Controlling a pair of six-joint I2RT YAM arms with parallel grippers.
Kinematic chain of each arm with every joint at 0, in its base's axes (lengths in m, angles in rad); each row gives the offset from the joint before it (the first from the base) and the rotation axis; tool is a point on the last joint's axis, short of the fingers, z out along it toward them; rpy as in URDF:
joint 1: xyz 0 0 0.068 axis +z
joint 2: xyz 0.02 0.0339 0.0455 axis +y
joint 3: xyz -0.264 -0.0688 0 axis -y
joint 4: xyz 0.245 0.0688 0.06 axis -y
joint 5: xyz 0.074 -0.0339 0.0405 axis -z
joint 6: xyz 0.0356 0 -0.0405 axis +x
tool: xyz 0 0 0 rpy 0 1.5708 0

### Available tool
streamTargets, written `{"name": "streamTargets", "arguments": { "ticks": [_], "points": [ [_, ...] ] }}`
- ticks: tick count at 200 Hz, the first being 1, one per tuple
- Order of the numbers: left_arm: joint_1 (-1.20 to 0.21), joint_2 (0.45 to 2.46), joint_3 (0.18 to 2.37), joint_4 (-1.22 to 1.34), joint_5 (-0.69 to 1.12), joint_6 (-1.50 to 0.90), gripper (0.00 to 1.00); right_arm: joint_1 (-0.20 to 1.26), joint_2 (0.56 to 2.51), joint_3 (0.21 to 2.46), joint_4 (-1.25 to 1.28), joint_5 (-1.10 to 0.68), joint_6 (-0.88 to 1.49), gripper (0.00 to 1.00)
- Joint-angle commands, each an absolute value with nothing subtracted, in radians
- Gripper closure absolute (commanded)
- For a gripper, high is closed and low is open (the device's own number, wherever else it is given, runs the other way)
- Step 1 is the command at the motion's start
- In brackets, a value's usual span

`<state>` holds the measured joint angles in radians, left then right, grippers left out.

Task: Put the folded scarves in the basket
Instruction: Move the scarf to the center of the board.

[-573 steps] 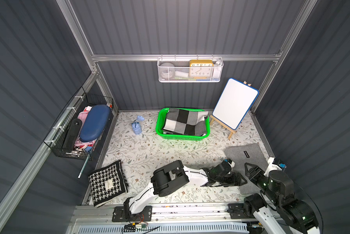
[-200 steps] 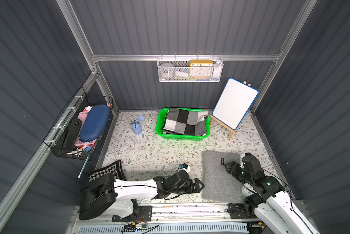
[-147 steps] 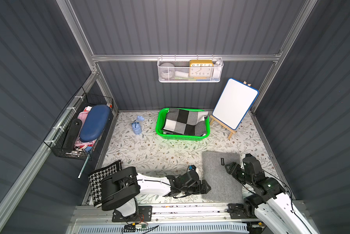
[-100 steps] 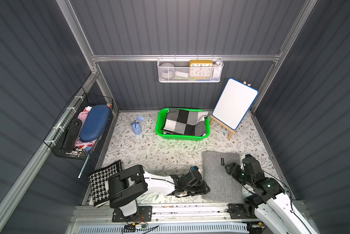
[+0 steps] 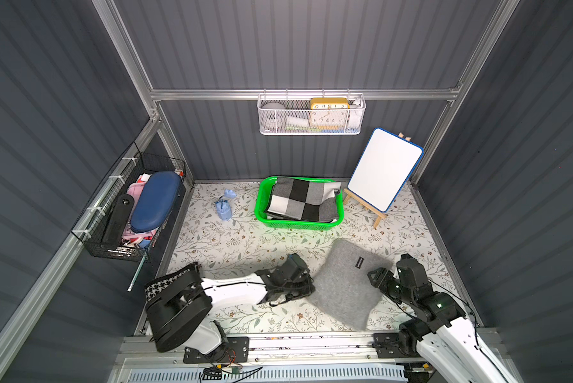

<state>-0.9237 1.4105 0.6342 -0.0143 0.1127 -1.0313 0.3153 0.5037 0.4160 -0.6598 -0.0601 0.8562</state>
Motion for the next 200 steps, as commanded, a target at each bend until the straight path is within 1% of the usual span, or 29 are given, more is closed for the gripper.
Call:
{"name": "streamTargets", "arguments": {
  "ticks": [1, 6, 10, 14, 18, 32, 56, 90, 119, 145, 180, 200],
  "points": [
    [-0.786, 1.277, 0.6, -0.191, 0.047, -0.908, 0.29, 0.321, 0.501, 0.401, -0.667, -0.064, 0.857, 0.36],
    [-0.757, 1.247, 0.598, -0.202, 0.045, -0.894, 0.16, 0.32, 0.504, 0.4, -0.664, -0.064, 0.856, 0.36],
    [-0.737, 1.225, 0.597, -0.213, 0.045, -0.887, 0.08, 0.32, 0.507, 0.399, -0.661, -0.065, 0.856, 0.36],
    [-0.726, 1.205, 0.598, -0.222, 0.042, -0.881, 0.02, 0.32, 0.51, 0.399, -0.659, -0.067, 0.856, 0.36],
    [-0.718, 1.188, 0.601, -0.232, 0.037, -0.878, 0.01, 0.32, 0.513, 0.398, -0.656, -0.065, 0.857, 0.36],
    [-0.713, 1.144, 0.605, -0.248, 0.036, -0.883, 0.01, 0.321, 0.53, 0.397, -0.641, -0.069, 0.853, 0.36],
    [-0.713, 1.12, 0.564, -0.181, 0.178, -0.911, 0.01, 0.321, 0.564, 0.403, -0.611, -0.059, 0.84, 0.36],
    [-0.728, 1.101, 0.472, -0.099, 0.28, -1.001, 0.01, 0.321, 0.619, 0.436, -0.567, -0.01, 0.795, 0.36],
    [-0.816, 1.016, 0.364, -0.058, 0.244, -1.137, 0.01, 0.321, 0.699, 0.465, -0.5, 0.024, 0.749, 0.36],
    [-0.904, 0.992, 0.312, -0.007, 0.213, -1.224, 0.01, 0.319, 0.839, 0.502, -0.418, 0.028, 0.707, 0.36],
    [-0.98, 1.088, 0.342, 0.056, 0.202, -1.249, 0.01, 0.317, 1.056, 0.594, -0.391, 0.033, 0.659, 0.36],
    [-1.013, 1.183, 0.385, 0.102, 0.187, -1.256, 0.01, 0.316, 1.161, 0.645, -0.413, -0.02, 0.646, 0.36]
  ]
}}
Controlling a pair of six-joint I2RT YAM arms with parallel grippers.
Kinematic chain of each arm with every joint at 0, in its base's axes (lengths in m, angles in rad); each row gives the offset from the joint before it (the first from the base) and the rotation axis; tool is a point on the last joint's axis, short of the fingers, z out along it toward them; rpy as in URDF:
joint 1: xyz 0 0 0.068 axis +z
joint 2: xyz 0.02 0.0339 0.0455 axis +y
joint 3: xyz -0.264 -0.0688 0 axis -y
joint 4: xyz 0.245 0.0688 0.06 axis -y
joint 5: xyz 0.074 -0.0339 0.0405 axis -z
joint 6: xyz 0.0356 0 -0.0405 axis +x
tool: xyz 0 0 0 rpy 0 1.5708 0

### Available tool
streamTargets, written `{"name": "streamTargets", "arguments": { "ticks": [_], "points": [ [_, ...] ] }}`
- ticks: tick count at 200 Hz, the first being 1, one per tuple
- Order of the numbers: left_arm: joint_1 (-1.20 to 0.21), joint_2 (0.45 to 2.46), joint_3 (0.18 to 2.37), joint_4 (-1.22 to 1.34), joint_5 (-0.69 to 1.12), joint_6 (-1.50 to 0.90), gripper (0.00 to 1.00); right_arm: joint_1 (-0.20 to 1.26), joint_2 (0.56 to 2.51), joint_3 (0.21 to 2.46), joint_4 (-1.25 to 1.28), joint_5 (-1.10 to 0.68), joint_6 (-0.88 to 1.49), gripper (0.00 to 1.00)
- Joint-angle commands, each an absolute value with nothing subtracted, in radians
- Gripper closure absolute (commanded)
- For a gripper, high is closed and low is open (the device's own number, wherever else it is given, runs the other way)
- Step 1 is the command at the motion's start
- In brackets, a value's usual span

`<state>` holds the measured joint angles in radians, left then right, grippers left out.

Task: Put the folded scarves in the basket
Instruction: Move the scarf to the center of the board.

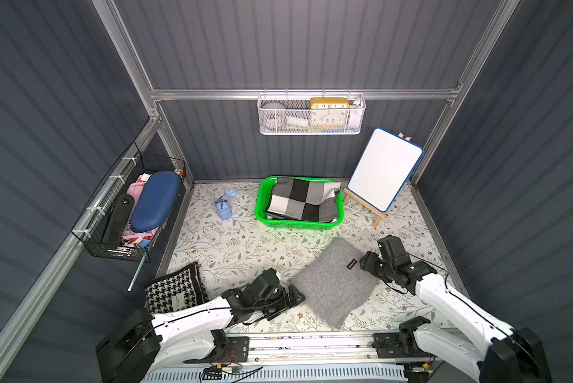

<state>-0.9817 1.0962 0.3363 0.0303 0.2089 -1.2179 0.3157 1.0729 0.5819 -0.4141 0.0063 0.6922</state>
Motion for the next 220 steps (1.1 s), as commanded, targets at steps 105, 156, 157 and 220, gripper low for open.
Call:
{"name": "streamTargets", "arguments": {
  "ticks": [105, 156, 157, 220],
  "points": [
    [-0.81, 1.508, 0.649, 0.113, 0.195, -1.078, 0.08, 0.451, 1.133, 0.379, -0.294, -0.155, 0.892, 0.4],
    [-0.69, 1.543, 0.827, -0.087, 0.102, -0.863, 0.01, 0.794, 0.83, 0.314, -0.423, 0.066, 1.167, 0.39],
    [-0.689, 1.543, 0.829, -0.09, 0.1, -0.863, 0.01, 0.795, 0.825, 0.315, -0.428, 0.068, 1.166, 0.39],
    [-0.689, 1.434, 0.742, -0.157, 0.075, -0.882, 0.01, 0.778, 0.646, 0.423, -0.683, 0.333, 1.022, 0.27]
  ]
}}
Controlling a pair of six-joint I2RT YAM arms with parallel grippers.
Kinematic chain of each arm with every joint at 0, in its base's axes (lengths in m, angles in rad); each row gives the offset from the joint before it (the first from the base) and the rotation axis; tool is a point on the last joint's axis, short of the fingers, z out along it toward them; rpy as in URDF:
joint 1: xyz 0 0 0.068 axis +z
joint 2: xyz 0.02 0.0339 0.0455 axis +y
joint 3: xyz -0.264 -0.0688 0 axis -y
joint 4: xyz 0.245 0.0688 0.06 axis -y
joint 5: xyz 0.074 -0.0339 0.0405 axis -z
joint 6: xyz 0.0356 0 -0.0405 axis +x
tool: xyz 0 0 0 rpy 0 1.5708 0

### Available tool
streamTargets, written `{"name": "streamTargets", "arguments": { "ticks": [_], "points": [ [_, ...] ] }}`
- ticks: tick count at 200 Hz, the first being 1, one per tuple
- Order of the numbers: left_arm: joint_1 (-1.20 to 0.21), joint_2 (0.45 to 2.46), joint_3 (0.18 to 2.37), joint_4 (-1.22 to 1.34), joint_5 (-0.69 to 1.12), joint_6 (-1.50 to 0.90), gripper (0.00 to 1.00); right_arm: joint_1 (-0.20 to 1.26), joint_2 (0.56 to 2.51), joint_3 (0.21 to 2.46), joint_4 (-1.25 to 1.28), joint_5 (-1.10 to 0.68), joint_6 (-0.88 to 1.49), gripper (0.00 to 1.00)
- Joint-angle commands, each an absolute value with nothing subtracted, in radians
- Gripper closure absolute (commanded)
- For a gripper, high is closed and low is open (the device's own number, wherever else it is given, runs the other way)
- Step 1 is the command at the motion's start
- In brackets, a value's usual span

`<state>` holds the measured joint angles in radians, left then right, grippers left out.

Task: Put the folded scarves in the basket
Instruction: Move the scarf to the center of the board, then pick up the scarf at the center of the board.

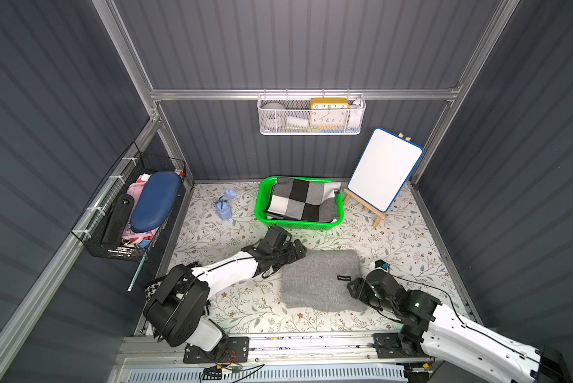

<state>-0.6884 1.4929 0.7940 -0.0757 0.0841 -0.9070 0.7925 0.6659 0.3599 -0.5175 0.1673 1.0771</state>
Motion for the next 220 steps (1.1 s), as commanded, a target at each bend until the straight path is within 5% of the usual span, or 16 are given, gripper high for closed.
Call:
{"name": "streamTargets", "arguments": {
  "ticks": [1, 24, 73, 134, 220],
  "points": [
    [-0.689, 1.433, 0.738, -0.157, 0.077, -0.883, 0.01, 0.777, 0.647, 0.426, -0.686, 0.334, 1.019, 0.27],
    [-0.689, 1.389, 0.677, -0.129, 0.146, -0.869, 0.01, 0.705, 0.656, 0.454, -0.664, 0.291, 0.926, 0.21],
    [-0.689, 1.353, 0.58, -0.08, 0.211, -0.849, 0.01, 0.411, 0.728, 0.327, -0.323, -0.091, 0.906, 0.19],
    [-0.716, 1.384, 0.499, 0.036, 0.277, -0.907, 0.02, 0.377, 0.866, 0.277, -0.22, -0.175, 0.902, 0.19],
    [-0.79, 1.511, 0.576, 0.061, 0.253, -0.926, 0.2, 0.376, 0.979, 0.25, -0.13, -0.237, 0.902, 0.2]
  ]
}}
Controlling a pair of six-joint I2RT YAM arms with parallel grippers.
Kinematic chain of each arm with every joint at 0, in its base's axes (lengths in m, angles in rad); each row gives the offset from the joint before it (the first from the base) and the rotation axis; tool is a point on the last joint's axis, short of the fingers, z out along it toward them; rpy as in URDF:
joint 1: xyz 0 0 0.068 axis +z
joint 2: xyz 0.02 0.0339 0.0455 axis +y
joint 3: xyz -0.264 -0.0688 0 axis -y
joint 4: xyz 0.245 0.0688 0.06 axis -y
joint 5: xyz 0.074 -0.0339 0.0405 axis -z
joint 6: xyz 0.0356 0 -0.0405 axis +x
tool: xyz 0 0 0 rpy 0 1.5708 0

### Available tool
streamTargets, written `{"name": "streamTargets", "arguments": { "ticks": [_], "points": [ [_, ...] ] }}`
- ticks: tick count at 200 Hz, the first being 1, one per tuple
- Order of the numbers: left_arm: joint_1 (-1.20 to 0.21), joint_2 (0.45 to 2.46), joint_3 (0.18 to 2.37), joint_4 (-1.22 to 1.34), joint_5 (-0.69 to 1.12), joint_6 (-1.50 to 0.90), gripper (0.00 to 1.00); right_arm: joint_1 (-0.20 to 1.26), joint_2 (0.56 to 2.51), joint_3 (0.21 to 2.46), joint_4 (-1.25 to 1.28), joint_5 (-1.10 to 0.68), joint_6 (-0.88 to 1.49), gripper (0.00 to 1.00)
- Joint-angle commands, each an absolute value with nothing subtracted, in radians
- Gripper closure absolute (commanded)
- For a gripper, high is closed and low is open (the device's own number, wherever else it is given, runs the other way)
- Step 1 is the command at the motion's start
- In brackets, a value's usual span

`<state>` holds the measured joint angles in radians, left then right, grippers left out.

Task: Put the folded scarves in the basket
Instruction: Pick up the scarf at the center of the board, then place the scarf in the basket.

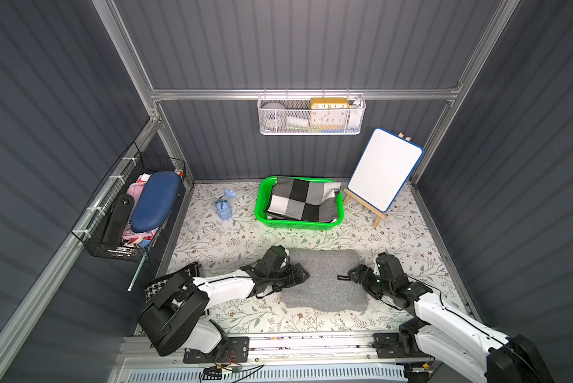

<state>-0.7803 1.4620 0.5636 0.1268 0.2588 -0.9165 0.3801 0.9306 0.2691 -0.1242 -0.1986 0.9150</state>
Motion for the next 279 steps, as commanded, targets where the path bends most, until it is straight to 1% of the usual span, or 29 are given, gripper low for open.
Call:
{"name": "streamTargets", "arguments": {
  "ticks": [1, 25, 33, 43, 46, 49, 50, 59, 63, 65, 66, 67, 68, 69, 71, 72, 73, 75, 80, 83, 101, 131, 152, 172, 201, 222, 226, 243, 279],
  "points": [
    [-0.791, 1.511, 0.577, 0.061, 0.253, -0.925, 0.21, 0.377, 0.982, 0.251, -0.13, -0.236, 0.902, 0.2],
    [-0.798, 1.512, 0.596, 0.065, 0.25, -0.925, 0.3, 0.377, 1.042, 0.261, -0.108, -0.304, 0.888, 0.22],
    [-0.798, 1.511, 0.602, 0.059, 0.248, -0.926, 0.34, 0.377, 1.064, 0.261, -0.089, -0.325, 0.891, 0.26],
    [-0.798, 1.509, 0.61, 0.048, 0.24, -0.925, 0.4, 0.377, 1.088, 0.263, -0.059, -0.351, 0.888, 0.33],
    [-0.798, 1.507, 0.614, 0.045, 0.239, -0.924, 0.42, 0.377, 1.095, 0.264, -0.054, -0.358, 0.888, 0.37],
    [-0.798, 1.507, 0.616, 0.041, 0.237, -0.924, 0.44, 0.377, 1.103, 0.267, -0.05, -0.365, 0.887, 0.43],
    [-0.798, 1.506, 0.618, 0.041, 0.237, -0.922, 0.44, 0.377, 1.103, 0.267, -0.05, -0.365, 0.887, 0.43],
    [-0.798, 1.5, 0.627, 0.03, 0.233, -0.919, 0.52, 0.376, 1.117, 0.274, -0.047, -0.382, 0.88, 0.59],
    [-0.798, 1.495, 0.63, 0.025, 0.23, -0.918, 0.54, 0.378, 1.119, 0.277, -0.046, -0.388, 0.877, 0.7],
    [-0.798, 1.492, 0.633, 0.022, 0.229, -0.916, 0.56, 0.379, 1.118, 0.279, -0.048, -0.391, 0.876, 0.74],
    [-0.798, 1.491, 0.632, 0.021, 0.228, -0.917, 0.57, 0.379, 1.118, 0.279, -0.048, -0.391, 0.876, 0.74],
    [-0.798, 1.489, 0.633, 0.02, 0.227, -0.917, 0.58, 0.378, 1.118, 0.28, -0.049, -0.394, 0.874, 0.78],
    [-0.798, 1.488, 0.633, 0.018, 0.226, -0.916, 0.59, 0.378, 1.118, 0.28, -0.049, -0.394, 0.874, 0.78],
    [-0.798, 1.486, 0.633, 0.014, 0.225, -0.916, 0.6, 0.378, 1.118, 0.281, -0.05, -0.396, 0.874, 0.81],
    [-0.798, 1.482, 0.636, 0.009, 0.224, -0.915, 0.61, 0.378, 1.117, 0.282, -0.05, -0.397, 0.873, 0.83],
    [-0.798, 1.48, 0.636, 0.007, 0.223, -0.914, 0.62, 0.379, 1.115, 0.282, -0.053, -0.399, 0.873, 0.87],
    [-0.798, 1.478, 0.637, 0.006, 0.223, -0.914, 0.63, 0.379, 1.115, 0.282, -0.053, -0.399, 0.873, 0.87],
    [-0.798, 1.474, 0.638, 0.005, 0.221, -0.913, 0.65, 0.378, 1.111, 0.282, -0.055, -0.402, 0.872, 0.91],
    [-0.798, 1.46, 0.639, 0.0, 0.217, -0.91, 0.69, 0.379, 1.101, 0.283, -0.058, -0.407, 0.872, 0.98],
    [-0.798, 1.453, 0.64, -0.001, 0.213, -0.909, 0.71, 0.378, 1.093, 0.282, -0.06, -0.409, 0.871, 1.0],
    [-0.797, 1.389, 0.648, -0.029, 0.188, -0.897, 0.84, 0.383, 1.021, 0.281, -0.083, -0.43, 0.877, 1.0],
    [-0.798, 1.273, 0.699, -0.121, 0.1, -0.833, 0.96, 0.408, 0.823, 0.305, -0.146, -0.418, 0.886, 1.0],
    [-0.796, 1.225, 0.753, -0.138, 0.068, -0.785, 0.99, 0.435, 0.723, 0.375, -0.192, -0.382, 0.878, 1.0],
    [-0.792, 1.23, 0.839, -0.141, 0.021, -0.73, 0.99, 0.44, 0.708, 0.469, -0.233, -0.34, 0.849, 1.0],
    [-0.735, 1.314, 0.999, -0.173, -0.003, -0.643, 0.99, 0.44, 0.811, 0.652, -0.292, -0.282, 0.774, 1.0],
    [-0.694, 1.399, 1.124, -0.185, -0.009, -0.578, 0.99, 0.44, 0.943, 0.798, -0.324, -0.258, 0.718, 1.0],
    [-0.686, 1.415, 1.149, -0.186, -0.016, -0.563, 0.99, 0.44, 0.977, 0.834, -0.329, -0.222, 0.704, 1.0],
    [-0.653, 1.486, 1.247, -0.195, -0.048, -0.512, 0.98, 0.439, 1.086, 0.952, -0.336, -0.194, 0.673, 1.0],
    [-0.521, 1.622, 1.416, -0.178, -0.02, -0.473, 0.98, 0.423, 1.331, 1.2, -0.323, -0.151, 0.585, 1.0]
  ]
}}
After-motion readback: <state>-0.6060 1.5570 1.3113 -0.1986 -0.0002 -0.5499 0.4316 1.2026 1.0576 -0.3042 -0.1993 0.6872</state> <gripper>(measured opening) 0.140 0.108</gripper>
